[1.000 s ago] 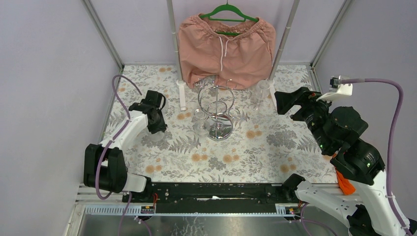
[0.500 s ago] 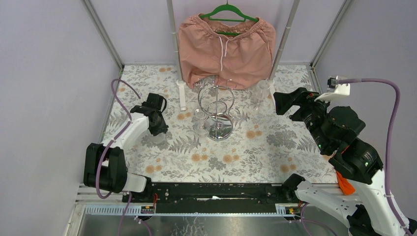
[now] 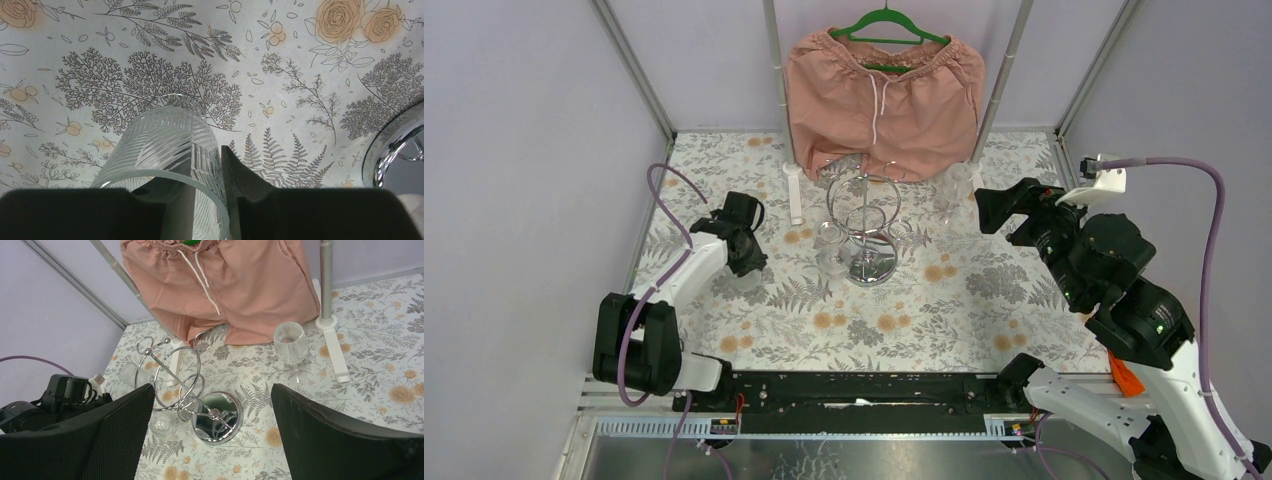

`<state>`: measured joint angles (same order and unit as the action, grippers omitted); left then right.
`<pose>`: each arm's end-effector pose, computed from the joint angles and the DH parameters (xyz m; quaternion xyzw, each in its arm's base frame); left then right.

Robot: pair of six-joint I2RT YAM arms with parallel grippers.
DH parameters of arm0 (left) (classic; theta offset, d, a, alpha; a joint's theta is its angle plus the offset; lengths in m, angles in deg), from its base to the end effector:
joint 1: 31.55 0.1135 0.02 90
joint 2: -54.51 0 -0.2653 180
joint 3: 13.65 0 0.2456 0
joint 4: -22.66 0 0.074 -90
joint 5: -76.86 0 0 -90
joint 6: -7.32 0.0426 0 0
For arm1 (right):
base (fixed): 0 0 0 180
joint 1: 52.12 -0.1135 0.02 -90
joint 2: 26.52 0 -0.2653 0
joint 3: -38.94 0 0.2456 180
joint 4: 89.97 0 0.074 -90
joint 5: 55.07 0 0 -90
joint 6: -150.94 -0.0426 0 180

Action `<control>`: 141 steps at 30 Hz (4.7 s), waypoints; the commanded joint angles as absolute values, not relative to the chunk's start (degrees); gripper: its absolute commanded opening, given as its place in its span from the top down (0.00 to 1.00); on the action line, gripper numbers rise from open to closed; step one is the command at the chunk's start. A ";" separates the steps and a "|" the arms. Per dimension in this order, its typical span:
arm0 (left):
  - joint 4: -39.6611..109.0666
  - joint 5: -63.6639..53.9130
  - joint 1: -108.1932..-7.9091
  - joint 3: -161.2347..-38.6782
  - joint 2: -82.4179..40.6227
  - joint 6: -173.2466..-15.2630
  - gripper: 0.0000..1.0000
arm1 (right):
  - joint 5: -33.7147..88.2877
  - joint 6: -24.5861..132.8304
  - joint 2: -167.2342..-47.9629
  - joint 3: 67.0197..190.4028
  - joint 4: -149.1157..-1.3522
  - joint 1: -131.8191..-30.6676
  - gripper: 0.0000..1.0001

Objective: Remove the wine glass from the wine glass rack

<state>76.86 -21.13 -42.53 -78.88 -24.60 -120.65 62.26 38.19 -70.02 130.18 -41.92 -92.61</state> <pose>0.2482 -0.0421 0.2073 -0.2414 0.9492 -0.0163 0.2010 0.0922 0.0530 0.4773 0.0584 0.7064 0.2166 0.6713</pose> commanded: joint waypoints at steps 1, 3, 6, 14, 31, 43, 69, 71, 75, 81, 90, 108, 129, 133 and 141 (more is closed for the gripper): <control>75.29 -22.35 -43.02 -77.33 -24.26 -121.87 0.94 | 62.00 38.63 -70.39 129.82 -44.36 -92.46 0.05; 75.92 -22.30 -43.22 -77.55 -24.06 -121.66 0.87 | 61.98 38.61 -70.38 129.81 -44.31 -92.46 0.05; 76.93 -22.44 -43.41 -77.92 -23.60 -121.61 0.77 | 61.93 38.61 -70.41 129.64 -44.37 -92.50 0.05; 81.00 -24.88 -43.92 -80.61 -19.94 -122.14 0.66 | 61.48 38.27 -70.33 129.29 -44.44 -92.46 0.05; 81.01 -18.37 -44.21 -91.36 -5.39 -122.83 0.56 | 60.03 37.45 -70.80 128.93 -44.96 -92.46 0.05; 51.39 17.90 -44.21 -87.44 -0.55 -137.56 0.49 | 59.59 37.11 -70.65 129.01 -44.54 -92.46 0.05; 52.42 14.90 -45.25 -78.84 -3.64 -135.07 0.46 | 60.10 37.27 -70.81 129.28 -44.45 -92.46 0.05; 52.14 14.61 -46.10 -78.12 -3.49 -135.56 0.46 | 60.07 37.22 -70.86 129.13 -44.52 -92.48 0.05; 50.29 13.80 -48.71 -76.00 -3.01 -137.07 0.46 | 59.93 37.02 -70.90 129.01 -44.63 -92.48 0.05; 49.21 13.57 -49.35 -74.90 -2.42 -137.69 0.46 | 59.88 36.92 -70.72 128.97 -44.54 -92.47 0.05; 45.87 14.56 -50.41 -73.51 -2.43 -139.86 0.50 | 60.18 36.61 -70.28 128.39 -44.83 -92.46 0.05; 45.22 14.68 -52.21 -73.15 -1.93 -141.42 0.71 | 60.68 36.59 -70.16 127.72 -45.42 -92.46 0.05; 42.35 16.49 -52.16 -70.36 0.46 -144.66 0.83 | 60.50 36.41 -70.70 127.54 -46.20 -92.46 0.05; 39.21 17.05 -52.18 -68.78 1.06 -146.85 0.85 | 60.76 36.58 -70.68 127.52 -46.34 -92.46 0.05; 38.57 16.73 -52.21 -68.62 3.82 -150.00 0.91 | 60.97 36.59 -70.46 127.17 -46.20 -92.46 0.05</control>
